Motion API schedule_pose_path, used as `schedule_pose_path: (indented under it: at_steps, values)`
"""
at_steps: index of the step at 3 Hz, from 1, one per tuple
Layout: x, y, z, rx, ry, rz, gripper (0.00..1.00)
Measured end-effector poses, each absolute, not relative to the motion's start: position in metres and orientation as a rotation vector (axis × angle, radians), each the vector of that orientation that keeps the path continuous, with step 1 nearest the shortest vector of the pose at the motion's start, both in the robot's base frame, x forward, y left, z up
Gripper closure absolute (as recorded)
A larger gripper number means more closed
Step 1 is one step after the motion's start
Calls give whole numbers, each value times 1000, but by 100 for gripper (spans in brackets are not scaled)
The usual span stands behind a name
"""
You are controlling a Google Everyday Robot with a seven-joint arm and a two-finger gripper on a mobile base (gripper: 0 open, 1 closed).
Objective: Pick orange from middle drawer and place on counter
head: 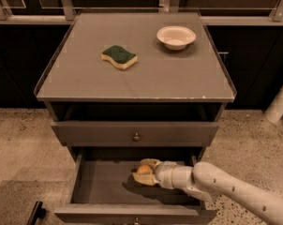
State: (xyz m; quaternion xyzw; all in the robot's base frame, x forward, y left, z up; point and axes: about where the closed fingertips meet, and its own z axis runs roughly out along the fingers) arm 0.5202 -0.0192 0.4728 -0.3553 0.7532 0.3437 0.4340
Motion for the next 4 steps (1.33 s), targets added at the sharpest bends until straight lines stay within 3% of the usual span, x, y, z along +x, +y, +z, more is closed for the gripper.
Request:
schedule_pose_path:
  at_steps: [1,4]
  values:
    - [483,-25,514,-952,1816,962,100]
    - [459,-21,573,-1064,1657,1038,100]
